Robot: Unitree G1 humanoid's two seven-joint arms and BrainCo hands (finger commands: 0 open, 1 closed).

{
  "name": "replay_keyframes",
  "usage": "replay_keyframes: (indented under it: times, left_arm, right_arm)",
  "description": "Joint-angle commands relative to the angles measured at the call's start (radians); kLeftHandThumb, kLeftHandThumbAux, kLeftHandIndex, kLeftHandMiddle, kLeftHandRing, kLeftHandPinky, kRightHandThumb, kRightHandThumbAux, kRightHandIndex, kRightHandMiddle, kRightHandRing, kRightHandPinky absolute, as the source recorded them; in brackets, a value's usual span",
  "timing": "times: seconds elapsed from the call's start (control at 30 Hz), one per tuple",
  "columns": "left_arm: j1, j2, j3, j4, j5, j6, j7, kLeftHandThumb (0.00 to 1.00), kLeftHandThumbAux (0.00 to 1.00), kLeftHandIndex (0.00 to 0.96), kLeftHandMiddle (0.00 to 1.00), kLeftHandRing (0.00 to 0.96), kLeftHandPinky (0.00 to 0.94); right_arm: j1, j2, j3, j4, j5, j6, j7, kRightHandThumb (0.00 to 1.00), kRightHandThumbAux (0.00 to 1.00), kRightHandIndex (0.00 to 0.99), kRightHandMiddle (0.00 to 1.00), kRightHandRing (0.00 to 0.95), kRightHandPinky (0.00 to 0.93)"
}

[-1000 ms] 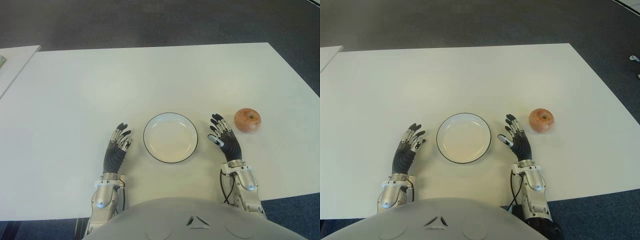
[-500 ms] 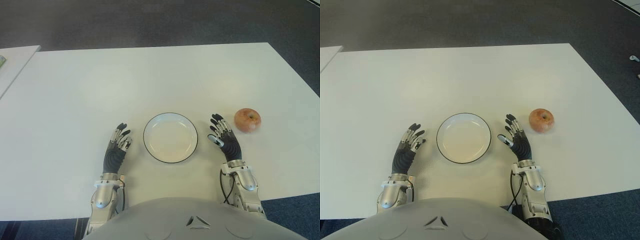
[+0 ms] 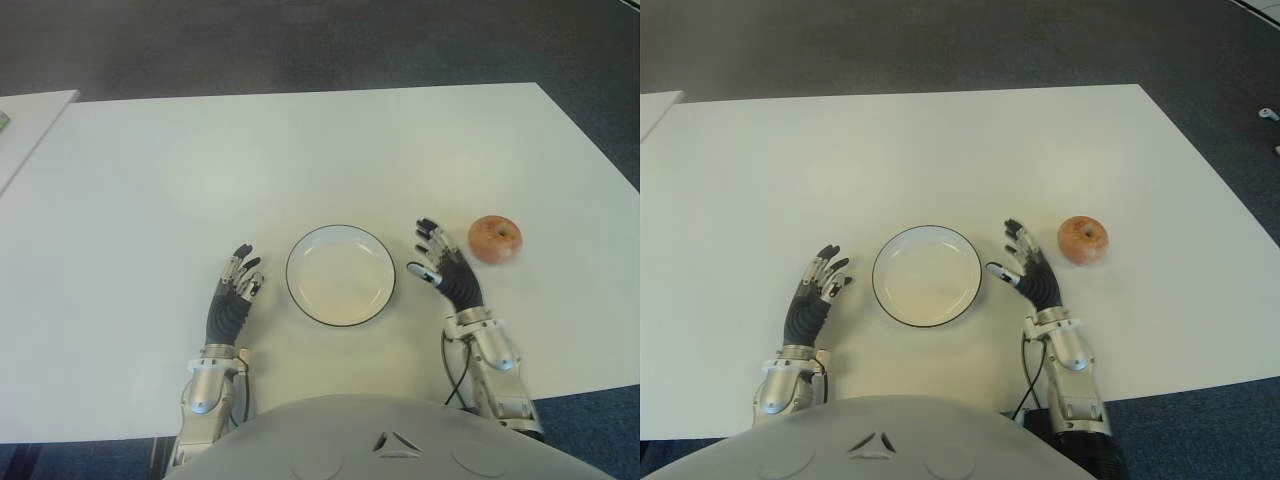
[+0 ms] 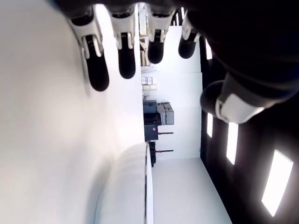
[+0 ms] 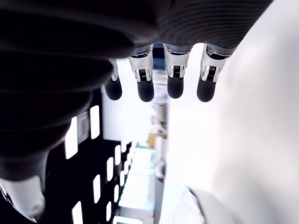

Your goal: Put the apples into the plate.

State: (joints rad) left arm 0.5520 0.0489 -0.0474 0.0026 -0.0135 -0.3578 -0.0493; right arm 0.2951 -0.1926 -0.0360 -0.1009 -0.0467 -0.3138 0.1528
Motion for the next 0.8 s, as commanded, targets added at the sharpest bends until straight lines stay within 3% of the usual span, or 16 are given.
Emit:
replay_keyframes:
  times: [0.03, 0.1, 0.17, 0.27, 0.33, 0.53, 0.8]
  left_arm:
    - [0.009, 0.005, 0.004, 0.068, -0.015, 0.053, -0.022, 0.143, 0.541, 0.037, 0.08, 0.15, 0.224]
    - [0.007, 0.004, 0.006, 0.073, -0.019, 0.052, -0.024, 0.146, 0.547, 0.039, 0.081, 0.149, 0.221]
    - [0.006, 0.004, 0.007, 0.076, -0.021, 0.05, -0.024, 0.148, 0.551, 0.04, 0.081, 0.148, 0.219]
    - [-0.002, 0.002, 0.004, 0.086, -0.014, 0.044, -0.02, 0.148, 0.551, 0.037, 0.078, 0.145, 0.217]
    - [-0.004, 0.001, 0.004, 0.089, -0.012, 0.039, -0.019, 0.144, 0.548, 0.034, 0.075, 0.144, 0.219]
    - [-0.012, -0.002, 0.0, 0.105, -0.005, 0.025, -0.015, 0.146, 0.542, 0.031, 0.071, 0.149, 0.239]
    - [-0.009, -0.003, 0.001, 0.115, -0.004, 0.015, -0.011, 0.146, 0.552, 0.03, 0.082, 0.162, 0.241]
  right_arm:
    - [-0.049, -0.065, -0.027, -0.039, -0.202, -0.128, -0.092, 0.272, 0.603, 0.066, 0.082, 0.049, 0.064]
    - [-0.091, -0.146, -0.047, -0.006, -0.381, -0.209, -0.18, 0.293, 0.587, 0.068, 0.085, 0.058, 0.085]
    - [-0.107, -0.176, -0.052, 0.013, -0.447, -0.24, -0.22, 0.305, 0.576, 0.069, 0.087, 0.065, 0.101]
    - [-0.148, -0.288, -0.046, -0.01, -0.708, -0.202, -0.316, 0.31, 0.543, 0.069, 0.08, 0.058, 0.067]
    - [-0.178, -0.331, -0.042, -0.012, -0.79, -0.176, -0.343, 0.317, 0.508, 0.072, 0.072, 0.047, 0.033]
    - [-0.256, -0.428, -0.041, 0.007, -0.872, -0.114, -0.313, 0.354, 0.439, 0.079, 0.063, 0.026, 0.003]
    - [-0.298, -0.54, -0.037, 0.073, -0.907, -0.071, -0.281, 0.366, 0.359, 0.057, 0.043, 0.004, 0.0]
